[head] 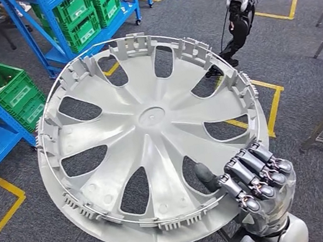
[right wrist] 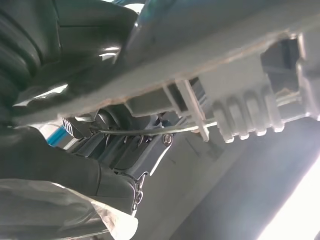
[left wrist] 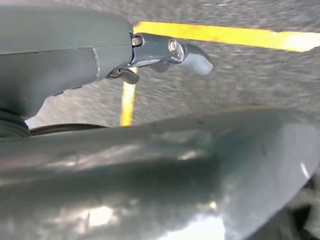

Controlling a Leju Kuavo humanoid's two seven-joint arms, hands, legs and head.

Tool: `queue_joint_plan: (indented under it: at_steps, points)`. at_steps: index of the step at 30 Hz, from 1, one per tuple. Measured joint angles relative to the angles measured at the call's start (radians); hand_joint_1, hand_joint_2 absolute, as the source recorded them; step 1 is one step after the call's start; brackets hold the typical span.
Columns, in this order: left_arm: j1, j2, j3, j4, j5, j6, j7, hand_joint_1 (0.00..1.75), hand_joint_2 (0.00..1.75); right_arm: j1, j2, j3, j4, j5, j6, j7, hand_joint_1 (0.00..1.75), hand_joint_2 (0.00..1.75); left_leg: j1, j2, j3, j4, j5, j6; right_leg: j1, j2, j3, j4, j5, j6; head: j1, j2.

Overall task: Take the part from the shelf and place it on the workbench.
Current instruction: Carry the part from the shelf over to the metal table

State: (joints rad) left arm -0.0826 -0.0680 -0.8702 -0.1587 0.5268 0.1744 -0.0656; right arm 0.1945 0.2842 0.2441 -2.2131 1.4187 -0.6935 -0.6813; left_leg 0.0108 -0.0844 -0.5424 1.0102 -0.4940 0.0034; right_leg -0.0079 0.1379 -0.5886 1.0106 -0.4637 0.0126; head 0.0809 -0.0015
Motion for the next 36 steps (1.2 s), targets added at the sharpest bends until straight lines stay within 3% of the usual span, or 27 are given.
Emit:
queue_joint_plan:
  at_steps: [1,3,5,7,8,9,10,12,14,16,18,21,22,23,24,25,27,29,31,32,33,36]
  points:
    - [-0.002,-0.001,-0.001,0.000,0.000,0.000,0.000,0.00,0.00,0.001,0.000,0.000,0.000,0.000,0.000,0.000,1.75,1.75,0.001,0.013,0.001,-0.004,0.002,0.002,-0.002,0.002,-0.007,0.001,0.001,0.006,0.000,0.000]
    - [-0.003,-0.003,-0.002,0.000,0.000,-0.001,-0.001,0.00,0.00,0.000,0.000,0.000,0.000,0.000,0.000,0.000,1.75,1.75,0.004,0.041,0.005,-0.017,0.010,0.010,0.001,-0.043,-0.033,0.038,-0.023,0.016,0.004,0.000]
    - [-0.002,-0.004,-0.002,0.000,0.000,-0.006,-0.001,0.00,0.00,0.000,0.000,0.000,0.000,0.000,0.000,0.000,1.75,1.75,0.004,0.073,0.007,-0.022,0.012,0.015,0.002,-0.107,-0.090,0.151,-0.083,0.024,0.009,0.000]
    - [0.002,-0.003,-0.002,0.000,0.000,-0.014,-0.002,0.00,0.00,0.000,0.000,0.000,0.000,0.000,0.000,0.000,1.75,1.75,0.003,0.107,0.006,-0.021,0.011,0.016,-0.001,-0.129,-0.143,0.261,-0.123,0.032,0.009,0.000]
    - [0.002,-0.002,-0.002,0.000,-0.001,-0.016,-0.002,0.00,0.00,0.000,0.000,0.000,0.000,0.001,0.000,0.000,1.75,1.75,0.002,0.123,0.006,-0.021,0.010,0.015,-0.003,-0.133,-0.147,0.272,-0.118,0.034,0.009,0.000]
    - [0.002,-0.001,-0.003,0.000,-0.001,-0.018,-0.003,0.00,0.00,0.000,0.000,0.000,0.000,0.001,0.000,0.000,1.75,1.75,0.002,0.137,0.007,-0.021,0.008,0.014,-0.005,-0.139,-0.128,0.241,-0.096,0.035,0.009,0.000]
    - [0.000,0.000,-0.003,0.000,-0.001,-0.019,-0.004,0.00,0.00,0.000,0.000,0.000,0.000,0.001,0.000,0.000,1.75,1.75,0.002,0.149,0.009,-0.021,0.007,0.012,-0.005,-0.151,-0.091,0.177,-0.064,0.035,0.009,0.000]
    - [-0.002,0.001,-0.003,0.000,0.000,-0.020,-0.008,0.00,0.00,0.000,0.000,-0.001,0.000,0.002,0.000,0.000,1.75,1.75,-0.002,0.169,0.015,-0.019,0.001,0.003,-0.001,-0.197,-0.012,0.042,-0.023,0.028,0.008,0.000]
    - [-0.003,0.004,-0.003,0.000,0.000,-0.020,-0.010,0.00,0.00,0.000,0.000,-0.001,-0.001,0.003,0.000,0.000,1.75,1.75,-0.007,0.184,0.020,-0.017,-0.002,-0.007,0.005,-0.215,0.018,-0.006,-0.018,0.015,0.006,0.000]
    - [-0.005,0.005,-0.003,0.000,0.000,-0.020,-0.012,0.00,0.00,0.000,0.000,-0.001,-0.002,0.004,0.000,0.000,1.75,1.75,-0.007,0.201,0.023,-0.017,-0.005,-0.017,0.005,-0.190,0.015,-0.006,-0.013,0.001,0.005,0.000]
    - [-0.007,0.006,-0.003,0.000,0.000,-0.020,-0.014,0.00,0.00,0.000,0.000,-0.001,-0.003,0.005,0.000,0.000,1.75,1.75,-0.002,0.177,0.016,0.011,-0.032,-0.026,0.002,-0.168,0.014,-0.010,-0.007,-0.010,0.004,0.000]
    - [-0.005,0.007,-0.003,0.000,0.000,-0.020,-0.015,0.00,0.00,0.000,0.000,-0.001,-0.003,0.008,0.000,0.000,1.75,1.75,0.001,0.103,-0.060,0.196,-0.131,-0.031,0.001,-0.133,0.013,-0.011,-0.003,-0.020,0.001,0.000]
    - [-0.002,0.007,-0.003,0.000,0.000,-0.020,-0.015,0.00,0.00,0.000,0.000,-0.001,-0.003,0.008,0.000,0.000,1.75,1.75,0.001,0.094,-0.087,0.255,-0.150,-0.031,0.003,-0.118,0.013,-0.011,-0.002,-0.022,0.001,0.000]
    - [0.000,0.008,-0.003,0.000,0.000,-0.020,-0.015,0.00,0.00,0.000,0.000,-0.001,-0.003,0.008,0.000,0.000,1.75,1.75,0.000,0.091,-0.101,0.282,-0.149,-0.029,0.005,-0.103,0.013,-0.009,-0.002,-0.022,0.001,0.000]
    - [0.001,0.008,-0.003,0.000,0.000,-0.020,-0.015,0.00,0.00,0.000,0.000,-0.002,-0.003,0.008,0.000,0.000,1.75,1.75,0.000,0.088,-0.098,0.269,-0.128,-0.026,0.006,-0.087,0.013,-0.008,-0.002,-0.022,0.001,0.000]
    - [0.001,0.008,-0.003,0.000,0.000,-0.020,-0.015,0.00,0.00,0.000,0.000,-0.002,-0.003,0.008,0.000,0.000,1.75,1.75,0.000,0.082,-0.078,0.218,-0.091,-0.022,0.007,-0.072,0.014,-0.006,-0.002,-0.022,0.001,0.000]
    - [0.001,0.010,-0.003,0.000,0.000,-0.020,-0.015,0.00,0.00,0.000,0.000,-0.002,-0.003,0.008,0.000,0.000,1.75,1.75,0.002,0.038,-0.024,0.082,-0.023,-0.012,0.007,-0.045,0.012,0.000,-0.003,-0.020,0.002,0.000]
    - [0.000,0.011,-0.003,0.000,0.000,-0.022,-0.017,0.00,0.00,0.000,0.000,-0.002,-0.004,0.008,0.000,0.000,1.75,1.75,0.002,0.002,0.005,0.009,-0.005,-0.007,0.005,-0.022,0.002,0.004,0.000,-0.012,0.002,0.000]
    - [-0.002,0.011,-0.003,0.000,0.000,-0.024,-0.020,0.00,0.00,0.001,0.000,-0.002,-0.005,0.008,0.000,0.000,1.75,1.75,-0.001,0.014,0.007,0.000,-0.008,-0.003,0.001,-0.001,-0.011,0.003,0.005,0.002,0.002,0.000]
    - [-0.004,0.011,-0.003,0.000,0.000,-0.024,-0.023,0.00,0.00,0.002,0.000,-0.002,-0.005,0.008,0.000,0.000,1.75,1.75,0.000,0.026,0.007,-0.004,-0.005,0.002,0.000,-0.006,-0.018,0.007,0.004,0.007,0.003,0.000]
    - [-0.006,0.011,-0.003,0.000,0.000,-0.024,-0.026,0.00,0.00,0.002,0.000,-0.003,-0.006,0.008,0.000,0.000,1.75,1.75,0.001,0.039,0.009,-0.009,-0.001,0.008,0.001,-0.027,-0.031,0.026,-0.008,0.012,0.004,0.000]
    - [-0.005,0.011,-0.003,0.000,0.000,-0.024,-0.031,0.00,0.00,0.002,0.000,-0.004,-0.007,0.007,0.000,0.000,1.75,1.75,0.000,0.085,0.009,-0.016,0.002,0.018,0.003,-0.114,-0.113,0.193,-0.096,0.020,0.008,0.000]
